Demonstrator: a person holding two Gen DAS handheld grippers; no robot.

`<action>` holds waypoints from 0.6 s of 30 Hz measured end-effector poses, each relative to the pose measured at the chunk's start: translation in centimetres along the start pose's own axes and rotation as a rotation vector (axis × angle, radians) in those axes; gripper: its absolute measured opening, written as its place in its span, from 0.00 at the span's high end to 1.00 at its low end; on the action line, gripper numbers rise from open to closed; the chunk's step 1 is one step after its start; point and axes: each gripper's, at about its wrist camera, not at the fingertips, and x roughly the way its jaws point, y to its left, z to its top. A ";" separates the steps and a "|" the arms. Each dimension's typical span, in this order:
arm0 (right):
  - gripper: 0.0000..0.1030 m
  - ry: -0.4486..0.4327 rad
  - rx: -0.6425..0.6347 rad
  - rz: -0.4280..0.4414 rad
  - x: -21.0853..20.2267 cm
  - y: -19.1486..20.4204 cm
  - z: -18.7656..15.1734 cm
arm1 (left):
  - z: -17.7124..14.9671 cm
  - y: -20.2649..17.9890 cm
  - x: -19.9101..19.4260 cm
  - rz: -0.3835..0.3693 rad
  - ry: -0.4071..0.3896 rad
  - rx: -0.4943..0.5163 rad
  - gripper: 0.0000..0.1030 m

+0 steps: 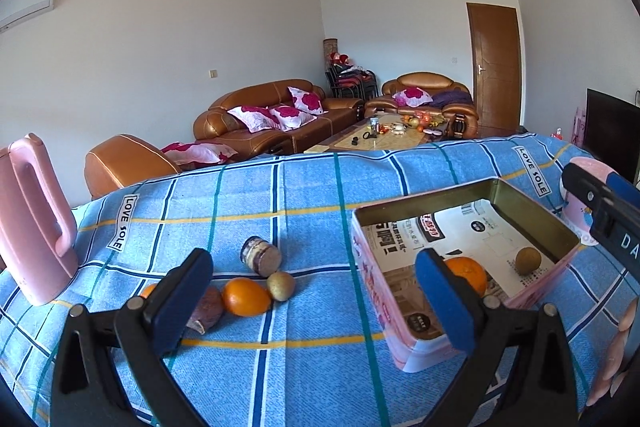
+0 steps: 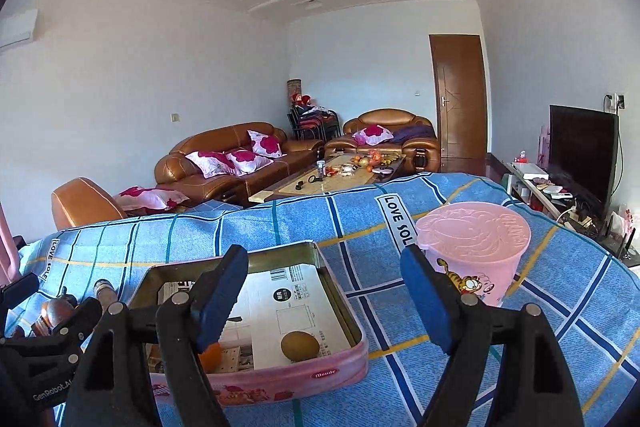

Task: Organize fruits
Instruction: 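Withdraw both open tools from the tin box toward the remaining fruit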

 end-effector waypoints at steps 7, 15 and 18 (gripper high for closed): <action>0.22 0.012 -0.003 -0.017 -0.6 1.2 -0.5 | -0.3 1.6 -0.2 -0.005 0.012 -0.018 0.00; 0.22 0.086 0.022 0.025 -0.3 3.9 -1.2 | -0.6 3.7 0.0 0.010 0.027 -0.025 0.00; 0.22 0.098 0.035 0.053 -0.4 5.3 -1.5 | -0.8 4.9 -0.1 0.013 0.034 -0.028 0.00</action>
